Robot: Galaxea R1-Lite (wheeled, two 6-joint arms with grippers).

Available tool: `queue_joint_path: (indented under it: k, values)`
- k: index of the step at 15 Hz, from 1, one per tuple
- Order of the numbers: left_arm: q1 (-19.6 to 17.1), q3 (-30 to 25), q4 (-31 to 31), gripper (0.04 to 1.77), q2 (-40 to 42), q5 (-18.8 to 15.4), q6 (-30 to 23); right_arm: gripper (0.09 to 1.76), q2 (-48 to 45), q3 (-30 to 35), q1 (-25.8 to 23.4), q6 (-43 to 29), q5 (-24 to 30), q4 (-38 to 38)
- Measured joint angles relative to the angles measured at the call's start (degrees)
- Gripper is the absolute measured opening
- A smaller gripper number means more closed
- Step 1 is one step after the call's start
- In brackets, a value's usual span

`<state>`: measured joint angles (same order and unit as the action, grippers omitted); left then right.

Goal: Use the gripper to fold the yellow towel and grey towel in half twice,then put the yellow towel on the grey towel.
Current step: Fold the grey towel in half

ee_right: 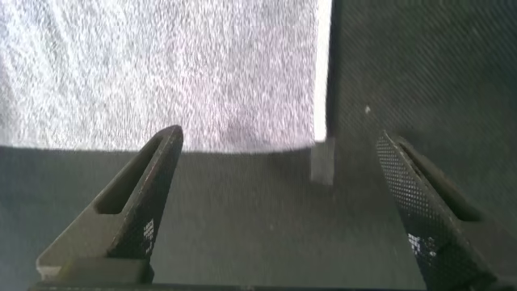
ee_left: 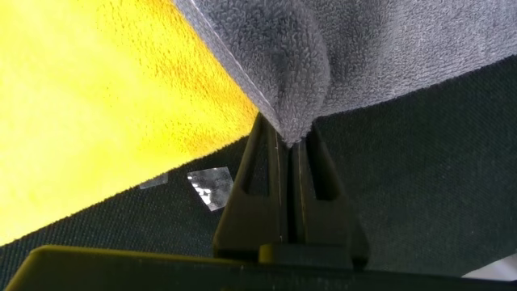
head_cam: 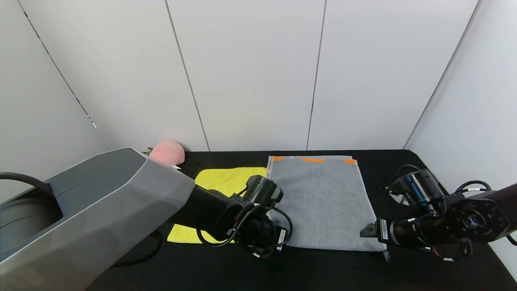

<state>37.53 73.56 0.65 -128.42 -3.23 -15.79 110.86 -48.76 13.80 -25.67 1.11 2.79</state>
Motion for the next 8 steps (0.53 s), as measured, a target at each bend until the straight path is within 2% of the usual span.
queue_joint_path:
  k: [8]
  values:
    - [0.0, 0.1, 0.0, 0.13, 0.0, -0.1, 0.0, 1.71, 2.6, -0.6, 0.4, 0.0, 0.0, 1.0]
